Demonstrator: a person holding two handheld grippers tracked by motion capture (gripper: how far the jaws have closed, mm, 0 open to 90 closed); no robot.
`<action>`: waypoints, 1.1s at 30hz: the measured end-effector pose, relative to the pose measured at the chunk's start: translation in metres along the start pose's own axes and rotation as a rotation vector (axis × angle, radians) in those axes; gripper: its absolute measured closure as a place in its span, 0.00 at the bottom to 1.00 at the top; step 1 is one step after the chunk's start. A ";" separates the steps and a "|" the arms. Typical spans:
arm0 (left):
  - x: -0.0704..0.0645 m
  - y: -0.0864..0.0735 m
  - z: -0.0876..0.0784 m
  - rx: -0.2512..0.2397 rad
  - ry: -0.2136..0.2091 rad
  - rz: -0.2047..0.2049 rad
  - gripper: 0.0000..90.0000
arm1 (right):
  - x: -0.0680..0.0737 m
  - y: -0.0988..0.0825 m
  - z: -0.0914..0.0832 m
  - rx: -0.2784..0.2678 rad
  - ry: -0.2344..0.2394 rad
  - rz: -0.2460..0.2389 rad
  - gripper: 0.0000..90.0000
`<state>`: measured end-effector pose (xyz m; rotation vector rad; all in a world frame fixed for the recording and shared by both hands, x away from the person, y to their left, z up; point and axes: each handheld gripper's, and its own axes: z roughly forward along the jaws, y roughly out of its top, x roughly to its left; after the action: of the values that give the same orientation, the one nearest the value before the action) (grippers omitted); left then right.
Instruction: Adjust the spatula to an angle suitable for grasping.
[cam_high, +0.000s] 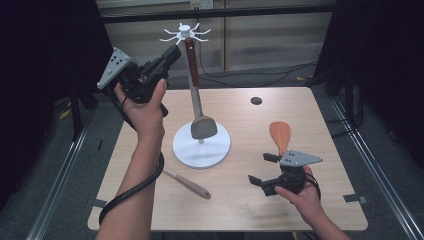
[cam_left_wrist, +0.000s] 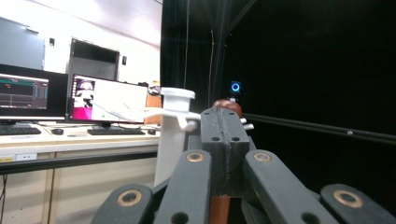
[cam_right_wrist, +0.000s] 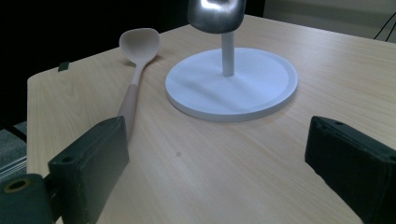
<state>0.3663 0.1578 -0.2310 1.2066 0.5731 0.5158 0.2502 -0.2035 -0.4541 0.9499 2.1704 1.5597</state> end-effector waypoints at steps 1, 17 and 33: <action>0.001 0.001 0.000 0.000 0.003 0.001 1.00 | 0.000 0.000 0.000 0.002 -0.003 0.002 0.07; 0.016 -0.002 0.006 0.007 0.047 -0.043 1.00 | -0.004 -0.002 -0.004 0.000 -0.013 0.003 0.07; 0.028 -0.002 0.011 0.019 0.067 -0.051 1.00 | -0.006 -0.004 -0.005 0.003 -0.015 0.000 0.07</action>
<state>0.3947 0.1672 -0.2342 1.1929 0.6652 0.5105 0.2506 -0.2116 -0.4564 0.9588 2.1638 1.5449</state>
